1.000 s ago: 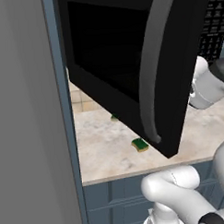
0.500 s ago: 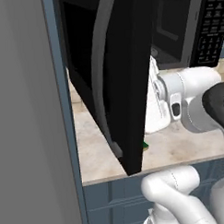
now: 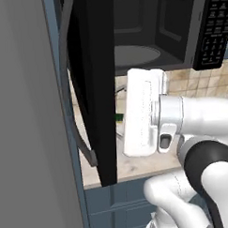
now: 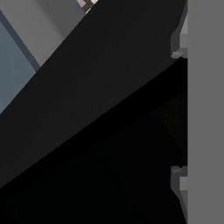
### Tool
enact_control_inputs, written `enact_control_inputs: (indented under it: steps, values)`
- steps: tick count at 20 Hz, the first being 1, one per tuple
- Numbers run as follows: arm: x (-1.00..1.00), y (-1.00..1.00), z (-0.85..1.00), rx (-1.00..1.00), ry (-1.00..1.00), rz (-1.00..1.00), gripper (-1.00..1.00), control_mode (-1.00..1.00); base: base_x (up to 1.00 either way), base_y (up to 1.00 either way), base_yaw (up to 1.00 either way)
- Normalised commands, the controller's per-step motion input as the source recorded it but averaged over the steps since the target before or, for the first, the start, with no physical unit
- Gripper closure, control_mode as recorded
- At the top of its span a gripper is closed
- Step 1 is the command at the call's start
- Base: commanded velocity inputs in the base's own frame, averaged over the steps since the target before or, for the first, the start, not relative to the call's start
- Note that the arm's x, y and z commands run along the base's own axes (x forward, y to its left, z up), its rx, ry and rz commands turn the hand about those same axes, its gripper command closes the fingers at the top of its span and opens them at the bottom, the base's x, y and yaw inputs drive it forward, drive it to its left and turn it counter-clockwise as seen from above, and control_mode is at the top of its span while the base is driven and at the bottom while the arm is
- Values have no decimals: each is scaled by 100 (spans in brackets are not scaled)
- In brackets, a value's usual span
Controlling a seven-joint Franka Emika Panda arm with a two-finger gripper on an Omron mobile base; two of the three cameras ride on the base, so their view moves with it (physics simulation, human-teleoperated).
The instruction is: Place the sponge inside the microwave to prepare for sanitizing.
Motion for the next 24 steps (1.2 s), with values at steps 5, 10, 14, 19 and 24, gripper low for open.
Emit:
enact_control_inputs:
  steps: [5, 10, 14, 19, 24]
  values:
    - [-11, 6, 12, -8, 2, -31, -100, -100, 0, 0, 0]
    - [-2, 0, 5, -20, 6, -23, -100, -100, 0, 0, 0]
    - [0, -19, 0, -26, 14, -19, -100, -100, 0, 0, 0]
    - [23, -58, 0, -34, 23, -19, -100, -100, 0, 0, 0]
    - [21, -67, 0, -33, 15, -15, -100, -100, 0, 0, 0]
